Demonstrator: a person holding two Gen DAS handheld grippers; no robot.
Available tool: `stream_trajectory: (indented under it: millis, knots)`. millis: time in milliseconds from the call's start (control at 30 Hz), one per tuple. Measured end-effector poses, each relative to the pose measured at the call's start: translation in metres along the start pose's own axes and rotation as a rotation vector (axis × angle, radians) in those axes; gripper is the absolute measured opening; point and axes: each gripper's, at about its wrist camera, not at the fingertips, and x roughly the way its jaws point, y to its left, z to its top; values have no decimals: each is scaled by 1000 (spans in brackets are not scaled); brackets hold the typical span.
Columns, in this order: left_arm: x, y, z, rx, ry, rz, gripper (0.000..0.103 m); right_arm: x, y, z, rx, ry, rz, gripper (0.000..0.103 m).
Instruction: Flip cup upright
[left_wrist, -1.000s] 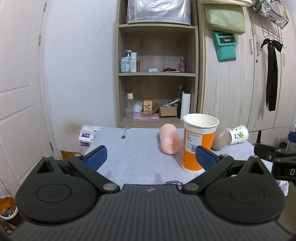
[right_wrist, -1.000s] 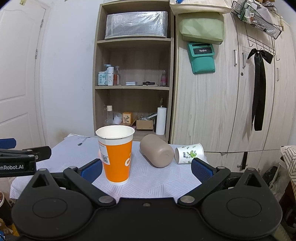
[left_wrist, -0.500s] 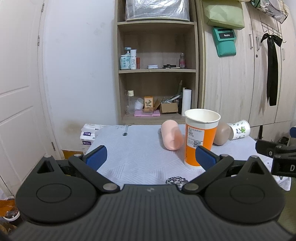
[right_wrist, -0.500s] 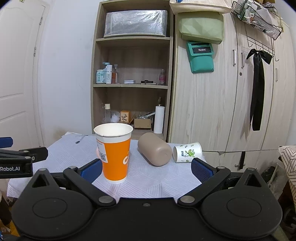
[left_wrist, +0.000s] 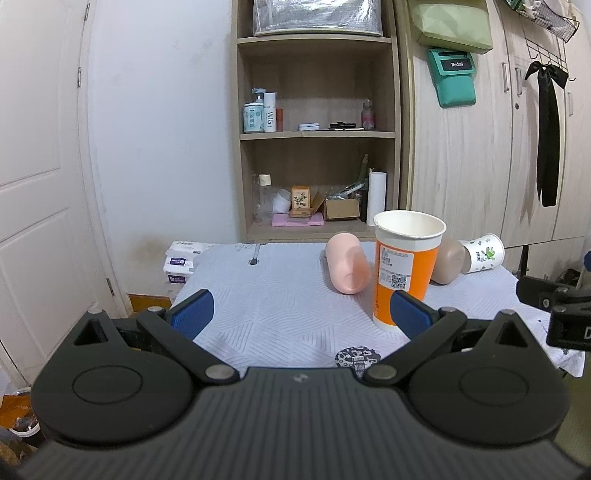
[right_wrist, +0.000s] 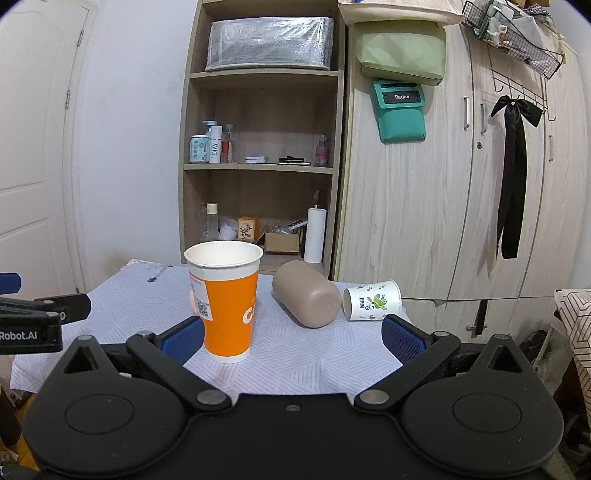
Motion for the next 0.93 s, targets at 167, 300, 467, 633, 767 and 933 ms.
stream_trajectory:
  millis: [167, 300, 467, 633, 767, 933]
  knots:
    - [0, -1, -1, 2, 5, 2, 103, 0, 0, 0, -1, 2, -1, 103]
    - [1, -2, -1, 3, 13, 5, 103, -1, 1, -1, -4, 6, -2, 103]
    - [2, -2, -1, 0, 13, 2, 103, 0, 2, -2, -10, 10, -4, 103]
    - [-2, -3, -2, 9, -26, 13, 103, 0, 2, -2, -9, 10, -4, 103]
    - [-4, -4, -2, 17, -39, 19, 103, 0, 1, -2, -10, 10, -4, 103]
    - [-4, -5, -2, 24, -38, 13, 103, 0, 1, -2, -11, 12, -5, 103]
